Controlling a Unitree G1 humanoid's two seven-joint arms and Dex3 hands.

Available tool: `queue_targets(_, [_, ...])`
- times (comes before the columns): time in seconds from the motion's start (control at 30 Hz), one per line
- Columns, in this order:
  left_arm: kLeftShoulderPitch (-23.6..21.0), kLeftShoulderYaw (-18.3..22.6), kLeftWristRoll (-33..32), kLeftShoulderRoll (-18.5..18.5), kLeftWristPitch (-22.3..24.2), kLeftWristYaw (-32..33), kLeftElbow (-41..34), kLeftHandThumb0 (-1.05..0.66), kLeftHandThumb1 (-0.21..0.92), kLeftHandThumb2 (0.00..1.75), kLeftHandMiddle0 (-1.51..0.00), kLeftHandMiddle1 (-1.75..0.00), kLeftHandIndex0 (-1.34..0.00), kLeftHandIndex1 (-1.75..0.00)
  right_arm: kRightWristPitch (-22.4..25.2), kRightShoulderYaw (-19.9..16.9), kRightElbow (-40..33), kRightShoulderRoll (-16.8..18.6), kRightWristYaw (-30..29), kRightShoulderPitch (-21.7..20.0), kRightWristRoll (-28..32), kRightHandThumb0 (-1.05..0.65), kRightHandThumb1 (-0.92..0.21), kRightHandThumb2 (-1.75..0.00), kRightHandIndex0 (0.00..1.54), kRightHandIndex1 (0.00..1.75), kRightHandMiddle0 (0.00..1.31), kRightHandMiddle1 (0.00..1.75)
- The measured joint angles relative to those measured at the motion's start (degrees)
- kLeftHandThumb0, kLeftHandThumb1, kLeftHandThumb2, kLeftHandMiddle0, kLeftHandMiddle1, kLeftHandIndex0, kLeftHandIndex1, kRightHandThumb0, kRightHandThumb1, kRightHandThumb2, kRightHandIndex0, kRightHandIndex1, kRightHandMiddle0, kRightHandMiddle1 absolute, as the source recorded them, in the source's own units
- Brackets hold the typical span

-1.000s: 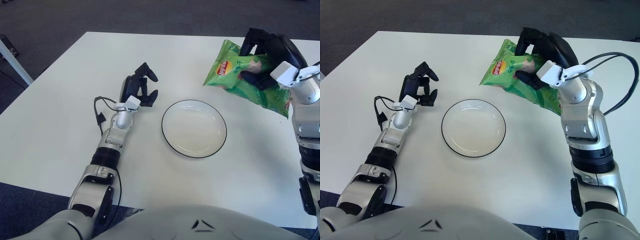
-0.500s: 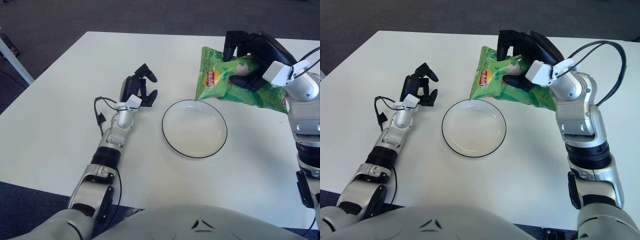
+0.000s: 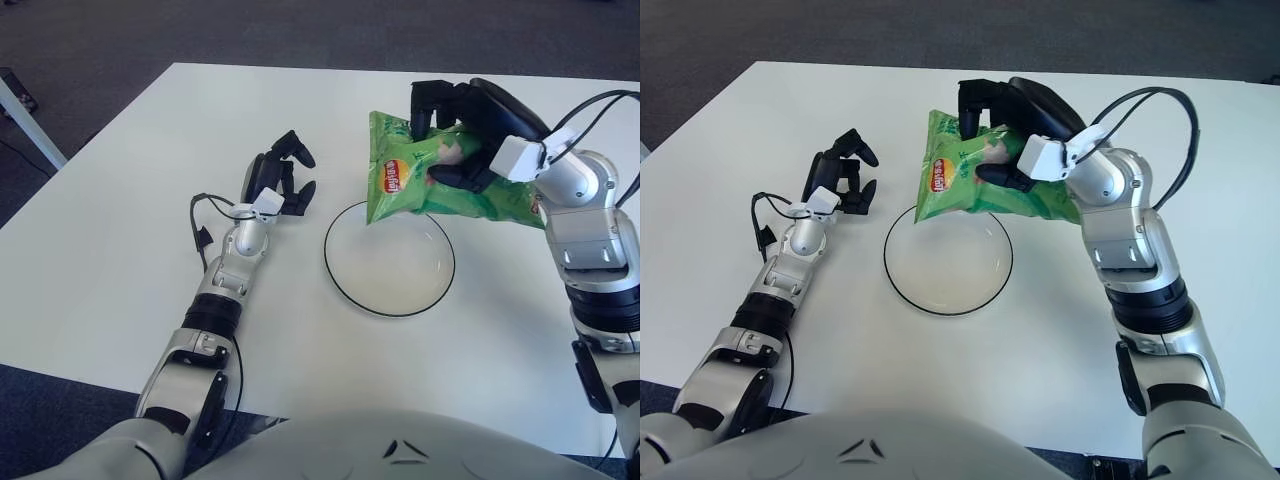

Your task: Put the snack into the plate.

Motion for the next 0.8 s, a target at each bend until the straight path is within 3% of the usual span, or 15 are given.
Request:
queue_targets(0.53, [-0.2, -1.3, 1.0, -0.4, -0.3, 2.1, 0.0, -0.49, 0.28, 1.36, -1.31, -1.75, -0.64, -1.75, -3.1, 2.2, 2.6, 3.0, 6.3, 0.6, 8.0, 0.0, 0.06, -1.75, 0.89, 1.73, 0.68, 1.75])
queue_targets(0.8, [-0.2, -1.6, 1.6, -0.7, -0.3, 3.8, -0.4, -0.5, 0.27, 1.37, -1.32, -1.75, -0.65, -1.75, 3.9, 3.2, 0.7, 2.1, 11.2, 0.8, 9.1, 0.0, 0.08, -1.75, 0.93, 1.68, 0.68, 1.75])
